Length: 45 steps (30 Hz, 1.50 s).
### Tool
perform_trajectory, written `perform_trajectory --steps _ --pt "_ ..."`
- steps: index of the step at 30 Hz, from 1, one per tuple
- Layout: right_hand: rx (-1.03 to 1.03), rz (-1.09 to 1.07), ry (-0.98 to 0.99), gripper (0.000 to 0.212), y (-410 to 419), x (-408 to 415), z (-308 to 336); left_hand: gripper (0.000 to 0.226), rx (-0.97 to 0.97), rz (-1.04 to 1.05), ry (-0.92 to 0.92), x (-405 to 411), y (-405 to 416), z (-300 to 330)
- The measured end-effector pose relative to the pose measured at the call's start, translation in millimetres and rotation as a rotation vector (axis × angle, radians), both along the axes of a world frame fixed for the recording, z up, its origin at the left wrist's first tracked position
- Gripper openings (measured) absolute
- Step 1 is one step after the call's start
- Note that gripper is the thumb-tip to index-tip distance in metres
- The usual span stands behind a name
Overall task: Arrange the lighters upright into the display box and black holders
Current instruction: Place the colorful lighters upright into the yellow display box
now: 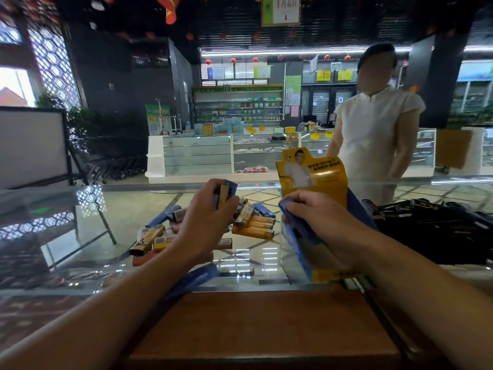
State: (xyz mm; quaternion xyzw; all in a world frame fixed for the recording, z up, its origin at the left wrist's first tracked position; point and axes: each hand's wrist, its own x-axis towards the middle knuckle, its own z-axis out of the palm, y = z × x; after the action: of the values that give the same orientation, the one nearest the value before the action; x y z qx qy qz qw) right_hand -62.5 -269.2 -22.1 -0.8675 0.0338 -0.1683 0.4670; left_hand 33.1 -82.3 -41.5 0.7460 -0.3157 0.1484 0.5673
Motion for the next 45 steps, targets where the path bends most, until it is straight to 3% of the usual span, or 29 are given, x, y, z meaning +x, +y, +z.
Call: perform_trajectory --steps 3,9,19,24,29,38,41,45 --pt "0.203 0.052 0.038 0.018 18 5 -4 0.007 0.069 -0.02 -0.021 -4 0 -3" --pt "0.321 0.13 0.012 0.021 41 12 -13 0.009 0.057 0.002 -0.07 -5 1 -4" --pt "0.385 0.131 -0.053 0.018 15 6 6 0.011 -0.011 -0.074 -0.019 -8 -5 11" --pt "0.27 0.049 -0.141 0.019 -6 17 38 0.011 -0.045 -0.096 -0.017 2 -39 28" --pt "0.278 0.024 -0.173 0.021 -14 30 19 0.032 -0.002 -0.17 -0.201 -3 -39 20" --pt "0.584 0.207 -0.028 0.046 -8 24 5 0.028 0.23 -0.357 -0.375 6 -25 14" --pt "0.565 0.203 -0.004 0.047 -6 22 7 0.024 0.196 -0.359 -0.379 6 -26 10" --pt "0.254 0.159 0.001 0.031 -5 22 6 0.023 0.114 -0.31 -0.291 1 -26 8"
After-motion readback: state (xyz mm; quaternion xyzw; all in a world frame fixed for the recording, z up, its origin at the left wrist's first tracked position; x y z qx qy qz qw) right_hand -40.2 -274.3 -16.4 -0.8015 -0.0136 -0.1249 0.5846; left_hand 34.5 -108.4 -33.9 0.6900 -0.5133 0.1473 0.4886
